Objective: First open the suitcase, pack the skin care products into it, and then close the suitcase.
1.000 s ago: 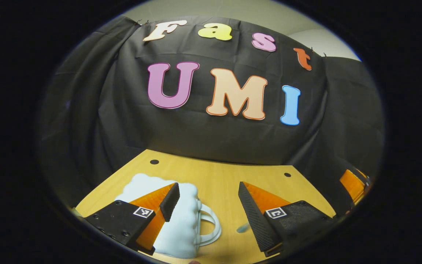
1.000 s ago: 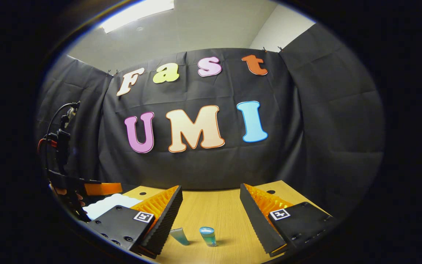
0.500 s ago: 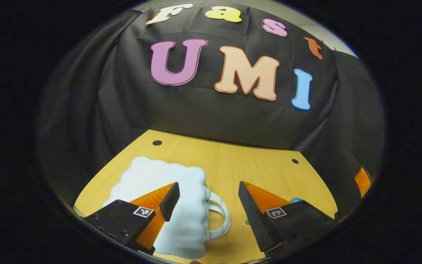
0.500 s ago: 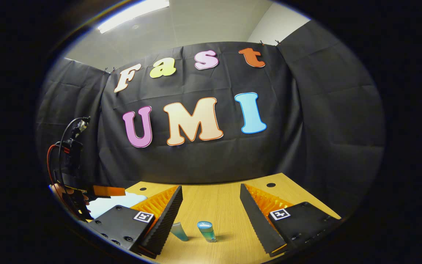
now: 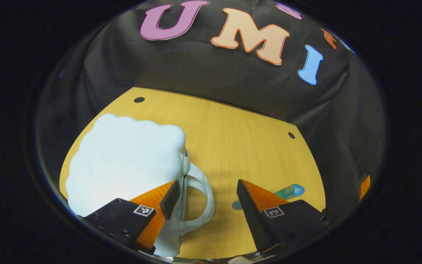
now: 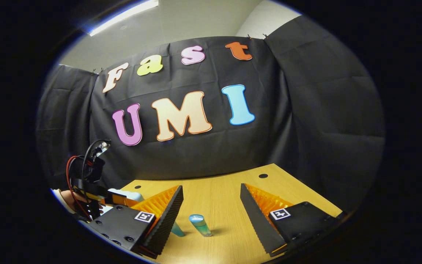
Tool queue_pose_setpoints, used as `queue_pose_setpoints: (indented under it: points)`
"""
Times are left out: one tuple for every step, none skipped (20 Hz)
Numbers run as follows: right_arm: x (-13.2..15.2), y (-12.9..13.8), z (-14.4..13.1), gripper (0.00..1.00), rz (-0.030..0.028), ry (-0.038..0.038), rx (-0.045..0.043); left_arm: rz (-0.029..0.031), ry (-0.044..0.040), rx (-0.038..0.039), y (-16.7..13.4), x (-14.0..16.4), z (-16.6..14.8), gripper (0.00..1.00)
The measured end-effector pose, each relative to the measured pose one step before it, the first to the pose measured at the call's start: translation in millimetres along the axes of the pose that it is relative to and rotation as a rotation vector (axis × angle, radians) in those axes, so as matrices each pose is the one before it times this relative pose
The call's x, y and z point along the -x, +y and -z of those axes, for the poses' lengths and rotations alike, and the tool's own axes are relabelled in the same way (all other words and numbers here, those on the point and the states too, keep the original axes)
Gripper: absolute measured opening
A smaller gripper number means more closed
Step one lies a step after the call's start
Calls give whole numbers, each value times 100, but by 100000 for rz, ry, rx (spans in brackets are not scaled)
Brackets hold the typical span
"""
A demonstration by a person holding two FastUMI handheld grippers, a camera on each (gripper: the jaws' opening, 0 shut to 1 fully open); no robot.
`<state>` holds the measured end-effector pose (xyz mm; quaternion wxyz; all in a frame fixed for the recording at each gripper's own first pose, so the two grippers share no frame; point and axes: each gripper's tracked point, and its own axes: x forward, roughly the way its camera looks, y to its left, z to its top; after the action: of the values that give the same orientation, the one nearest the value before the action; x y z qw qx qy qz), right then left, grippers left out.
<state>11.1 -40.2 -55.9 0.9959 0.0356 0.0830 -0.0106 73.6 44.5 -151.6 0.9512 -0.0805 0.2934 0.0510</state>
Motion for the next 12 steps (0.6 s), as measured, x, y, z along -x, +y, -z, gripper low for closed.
queue_pose_setpoints:
  points:
    - [161,-303,215,98,847,175,-348,-541,2209,-1405,-112,-364,29,90]
    - [128,-245,117,98,865,252,-445,-571,2014,-2094,-213,-536,303,87]
    - [54,-263,126,98,649,302,-549,-991,2264,-2706,-81,-435,49,86]
    - [26,-181,162,98,719,454,-504,-1258,2475,-2755,64,-622,409,84]
    - [-7,-295,133,98,683,397,-537,-1247,3135,-2296,-68,-438,366,84]
    - [64,-178,43,95,588,257,-456,-565,3926,-1446,-213,-497,593,82]
    - [16,-207,115,98,547,164,-474,56,3089,-267,-268,-376,377,80]
    - [141,-257,36,98,572,-202,-240,-408,2860,347,-167,-480,412,77]
    - [64,-204,-72,98,617,-51,-175,-765,3143,177,1,-396,430,75]
    - [73,-262,111,98,635,-99,-145,-930,2476,259,102,-406,452,72]
    - [-43,-241,-14,98,662,-44,-166,-769,2315,158,162,-397,369,72]
    - [118,-227,46,98,617,30,-261,-877,2477,219,256,-615,496,66]
